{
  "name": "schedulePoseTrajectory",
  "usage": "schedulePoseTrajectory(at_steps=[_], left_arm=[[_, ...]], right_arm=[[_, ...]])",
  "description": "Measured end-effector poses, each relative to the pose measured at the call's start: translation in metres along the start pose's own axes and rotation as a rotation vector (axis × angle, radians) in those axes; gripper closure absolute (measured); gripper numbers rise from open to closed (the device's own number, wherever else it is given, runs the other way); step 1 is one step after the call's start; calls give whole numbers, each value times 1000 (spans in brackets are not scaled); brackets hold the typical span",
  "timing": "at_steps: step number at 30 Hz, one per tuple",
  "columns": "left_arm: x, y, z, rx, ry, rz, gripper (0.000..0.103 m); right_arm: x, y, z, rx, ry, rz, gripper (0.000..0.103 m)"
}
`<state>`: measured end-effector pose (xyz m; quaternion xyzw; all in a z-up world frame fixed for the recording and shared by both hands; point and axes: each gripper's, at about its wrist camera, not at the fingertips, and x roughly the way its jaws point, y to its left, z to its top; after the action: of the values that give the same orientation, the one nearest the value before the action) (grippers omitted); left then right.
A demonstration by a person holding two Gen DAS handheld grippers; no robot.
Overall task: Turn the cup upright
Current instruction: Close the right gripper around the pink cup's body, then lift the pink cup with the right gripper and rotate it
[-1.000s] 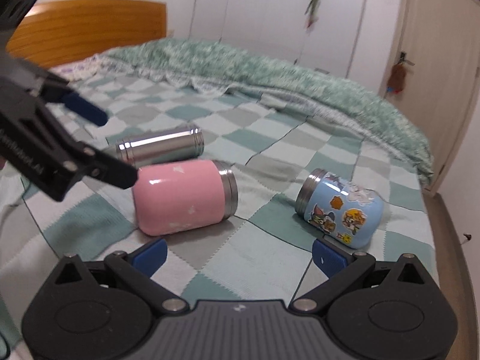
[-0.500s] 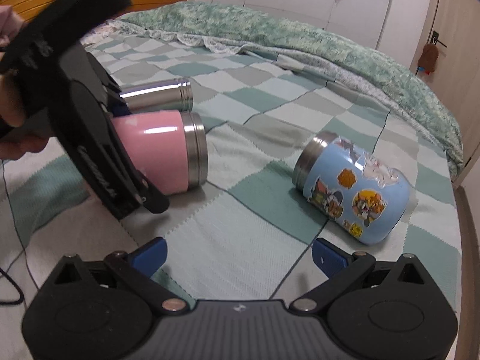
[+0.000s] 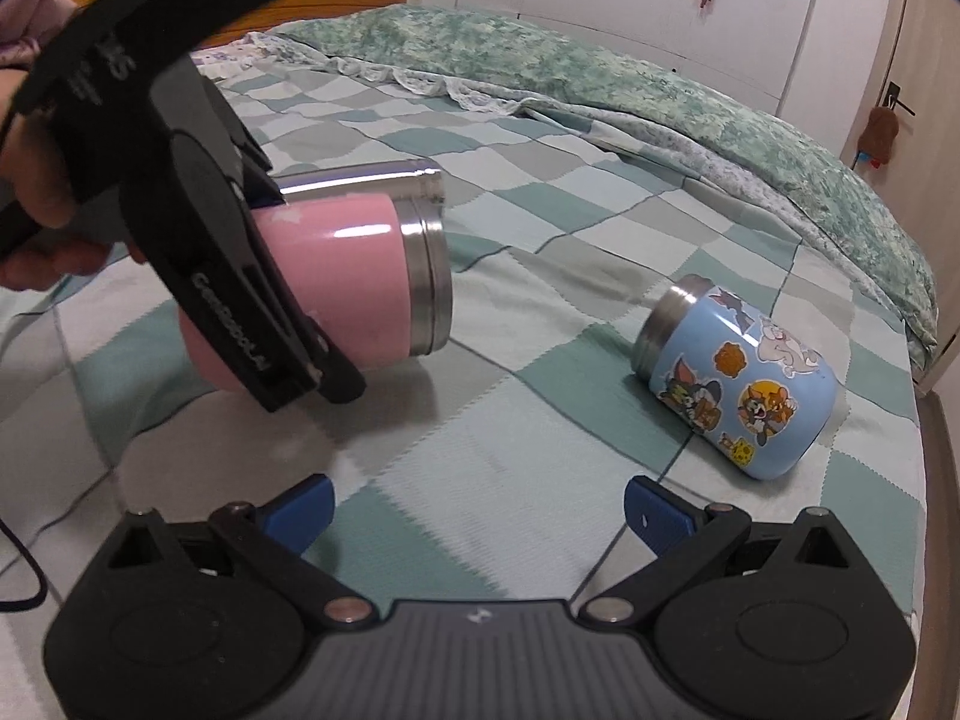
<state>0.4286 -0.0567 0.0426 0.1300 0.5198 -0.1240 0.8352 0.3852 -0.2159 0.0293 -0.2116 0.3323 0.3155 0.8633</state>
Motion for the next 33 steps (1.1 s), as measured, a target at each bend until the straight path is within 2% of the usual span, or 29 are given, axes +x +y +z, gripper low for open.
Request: schedulePoseTrajectory(at_steps=[8,16,24,29,33], left_arm=[[-65,-11,-69,-53,-14,4,17],[-104,-10,-152,-194,-34,-13,17],[-96,-14,-208,-324,-3,-11,17],[-77,-14,-218,-361,12,7,17],[-76,-13,-217,-376,2,4,17]], right_arm=[[-49,56,-3,-27,-23,30,0],[-86,130,-23,-72,6,65,0],[-105,177,-48,-89,38,81,0],[-108,186,-59,-82,60,74,0],[-108,187,-63,-75,71,69,0]])
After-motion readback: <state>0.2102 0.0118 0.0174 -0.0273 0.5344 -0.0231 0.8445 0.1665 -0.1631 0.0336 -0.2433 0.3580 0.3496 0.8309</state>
